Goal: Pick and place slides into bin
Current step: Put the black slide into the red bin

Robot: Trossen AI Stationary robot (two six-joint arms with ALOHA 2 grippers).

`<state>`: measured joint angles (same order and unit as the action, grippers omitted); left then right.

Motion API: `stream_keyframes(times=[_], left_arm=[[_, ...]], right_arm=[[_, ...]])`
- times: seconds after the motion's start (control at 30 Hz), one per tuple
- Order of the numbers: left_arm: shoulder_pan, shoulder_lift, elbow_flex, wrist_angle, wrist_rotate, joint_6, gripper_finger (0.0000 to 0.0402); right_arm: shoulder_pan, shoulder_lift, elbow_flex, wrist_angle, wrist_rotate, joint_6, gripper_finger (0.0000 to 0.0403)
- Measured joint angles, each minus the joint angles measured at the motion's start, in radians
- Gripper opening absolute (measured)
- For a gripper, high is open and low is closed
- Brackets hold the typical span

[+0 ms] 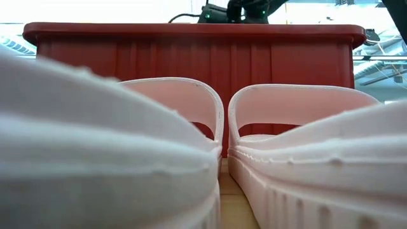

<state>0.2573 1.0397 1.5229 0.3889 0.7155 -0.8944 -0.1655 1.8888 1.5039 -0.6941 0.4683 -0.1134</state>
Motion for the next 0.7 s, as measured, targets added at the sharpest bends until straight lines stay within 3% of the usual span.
stream_keyframes(times=[0.3, 0.47, 0.7], left_arm=[[0.000, 0.000, 0.000, 0.000, -0.001, -0.006, 0.0241], [0.000, 0.000, 0.000, 0.000, -0.002, -0.005, 0.0241], [0.000, 0.000, 0.000, -0.001, -0.009, -0.005, 0.0241]], right_arm=[[-0.051, 0.000, -0.062, 0.106, -0.003, -0.001, 0.0007], [-0.083, -0.001, -0.083, 0.158, -0.079, -0.005, 0.0011], [-0.089, 0.015, -0.084, 0.153, -0.084, -0.011, 0.0015]])
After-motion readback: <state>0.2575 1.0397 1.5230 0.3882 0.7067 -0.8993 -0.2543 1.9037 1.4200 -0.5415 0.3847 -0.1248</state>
